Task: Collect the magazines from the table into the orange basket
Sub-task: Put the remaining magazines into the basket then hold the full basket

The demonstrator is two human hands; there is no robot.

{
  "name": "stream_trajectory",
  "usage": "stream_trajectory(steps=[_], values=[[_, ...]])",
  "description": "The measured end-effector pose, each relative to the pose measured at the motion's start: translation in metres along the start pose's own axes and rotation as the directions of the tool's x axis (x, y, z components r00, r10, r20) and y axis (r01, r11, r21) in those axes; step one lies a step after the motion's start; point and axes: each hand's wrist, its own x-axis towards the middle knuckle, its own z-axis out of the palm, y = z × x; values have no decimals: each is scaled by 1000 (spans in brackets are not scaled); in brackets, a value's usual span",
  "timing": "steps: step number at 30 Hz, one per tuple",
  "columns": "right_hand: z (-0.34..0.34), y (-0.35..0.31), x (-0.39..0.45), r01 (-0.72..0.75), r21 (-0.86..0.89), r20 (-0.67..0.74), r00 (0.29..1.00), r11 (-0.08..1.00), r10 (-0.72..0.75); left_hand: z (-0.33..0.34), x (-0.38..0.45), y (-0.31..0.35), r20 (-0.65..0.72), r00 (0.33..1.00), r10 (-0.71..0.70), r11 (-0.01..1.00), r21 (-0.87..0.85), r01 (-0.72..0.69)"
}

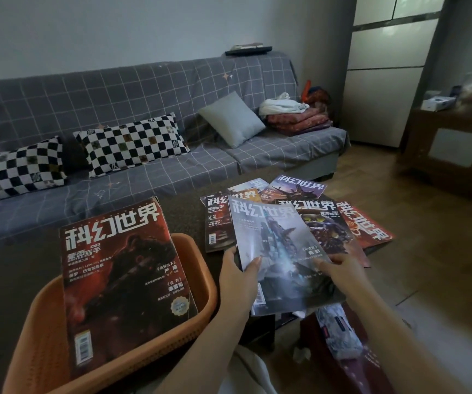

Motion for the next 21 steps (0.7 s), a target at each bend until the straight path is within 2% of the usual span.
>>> stream_trajectory(steps=[6,12,21], values=[[4,-33,-30,125,167,60,989,978,-137,-36,-17,37,-64,986,154,988,40,-152],[36,-71,-52,133,339,192,959,931,-207,-98,-32,59,-154,962,225,974,50,-220],[113,-106,-80,215,338,340,880,916,-332,-190,-45,44,-292,925,243,969,110,-220]])
